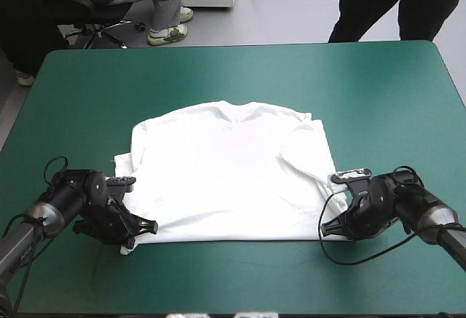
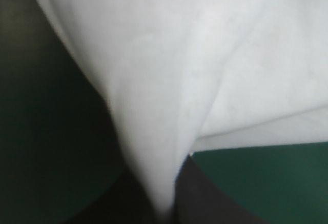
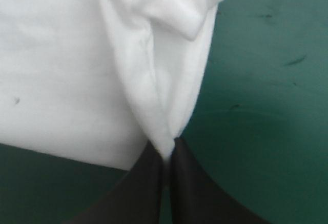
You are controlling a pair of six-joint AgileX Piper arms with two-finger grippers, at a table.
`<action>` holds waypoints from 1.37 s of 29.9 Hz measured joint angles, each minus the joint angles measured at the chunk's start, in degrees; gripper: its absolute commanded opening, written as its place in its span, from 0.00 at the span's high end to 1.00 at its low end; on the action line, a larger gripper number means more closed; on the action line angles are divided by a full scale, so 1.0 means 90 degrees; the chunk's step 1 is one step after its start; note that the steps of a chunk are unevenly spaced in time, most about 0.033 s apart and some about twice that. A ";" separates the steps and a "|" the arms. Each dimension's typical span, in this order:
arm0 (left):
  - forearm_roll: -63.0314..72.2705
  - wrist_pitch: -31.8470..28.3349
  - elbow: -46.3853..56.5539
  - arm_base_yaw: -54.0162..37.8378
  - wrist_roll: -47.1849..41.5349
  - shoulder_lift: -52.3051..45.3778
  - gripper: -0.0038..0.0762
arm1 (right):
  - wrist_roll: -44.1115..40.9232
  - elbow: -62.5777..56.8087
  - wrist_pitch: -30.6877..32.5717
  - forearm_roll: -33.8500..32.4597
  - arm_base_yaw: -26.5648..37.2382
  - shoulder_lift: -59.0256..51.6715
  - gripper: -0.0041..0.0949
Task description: Fold the cloth
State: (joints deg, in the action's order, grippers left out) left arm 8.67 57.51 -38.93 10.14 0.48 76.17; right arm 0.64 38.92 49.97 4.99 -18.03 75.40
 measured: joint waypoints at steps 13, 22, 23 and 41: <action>-0.0277 0.0313 -0.1161 0.0000 0.0134 -0.0433 0.97 | -0.0401 0.1118 0.0511 -0.0044 -0.0067 -0.0989 0.98; -0.0653 0.0168 -0.2653 0.0000 0.0134 -0.0107 0.97 | -0.0573 0.2200 0.0205 -0.0308 0.0111 -0.0593 0.98; -0.0675 0.0142 -0.2802 0.0000 0.0134 0.0031 0.97 | -0.0573 0.2323 0.0170 -0.0280 0.0190 -0.0467 0.98; -0.1598 -0.0157 -0.6304 0.0000 -0.0287 0.3332 0.97 | -0.0231 0.5382 -0.0151 0.0647 0.1123 0.2896 0.98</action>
State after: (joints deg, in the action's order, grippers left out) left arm -5.71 56.10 -95.66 10.14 -2.10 106.16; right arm -1.44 87.36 48.62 10.81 -7.92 101.46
